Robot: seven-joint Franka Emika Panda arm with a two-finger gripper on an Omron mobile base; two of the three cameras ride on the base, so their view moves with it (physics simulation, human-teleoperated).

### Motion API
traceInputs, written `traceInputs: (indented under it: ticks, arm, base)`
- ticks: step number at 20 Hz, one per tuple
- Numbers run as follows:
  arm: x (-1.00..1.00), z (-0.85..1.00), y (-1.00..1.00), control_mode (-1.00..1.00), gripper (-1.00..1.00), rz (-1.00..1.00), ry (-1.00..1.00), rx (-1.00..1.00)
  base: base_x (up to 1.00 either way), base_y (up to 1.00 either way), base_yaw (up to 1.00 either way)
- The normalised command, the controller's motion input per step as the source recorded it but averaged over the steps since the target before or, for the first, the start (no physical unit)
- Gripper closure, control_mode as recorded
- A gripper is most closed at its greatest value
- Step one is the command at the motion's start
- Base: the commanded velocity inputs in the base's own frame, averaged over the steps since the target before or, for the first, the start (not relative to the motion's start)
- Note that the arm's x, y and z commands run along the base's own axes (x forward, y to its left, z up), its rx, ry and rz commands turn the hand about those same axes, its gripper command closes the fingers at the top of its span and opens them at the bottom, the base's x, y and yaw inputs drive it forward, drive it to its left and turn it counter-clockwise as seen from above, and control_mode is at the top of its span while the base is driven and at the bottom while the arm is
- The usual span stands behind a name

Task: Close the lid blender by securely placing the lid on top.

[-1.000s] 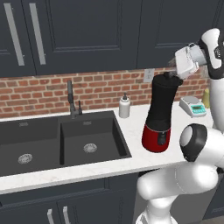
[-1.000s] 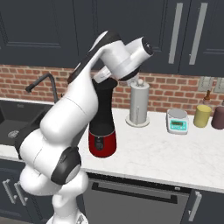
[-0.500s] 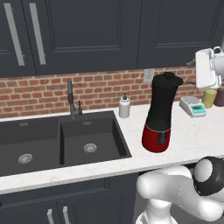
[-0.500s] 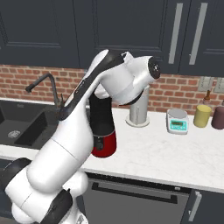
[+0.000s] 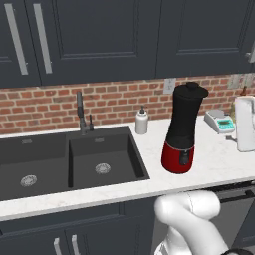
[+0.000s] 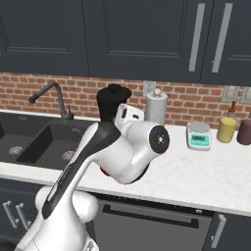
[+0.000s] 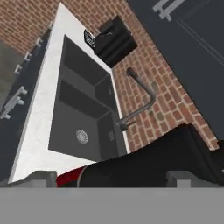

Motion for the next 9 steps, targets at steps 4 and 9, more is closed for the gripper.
traceInputs:
  ticks: [4,9]
  arm:
    - [-1.0,-0.69,0.2,-1.0,-1.0,0.04,-0.31,-0.44]
    - [-0.43,0.24,0.12,-1.0,-1.0,0.02,-0.41,-0.05]
  base:
    - [0.0,0.0,0.0]
    - [0.0,0.0,0.0]
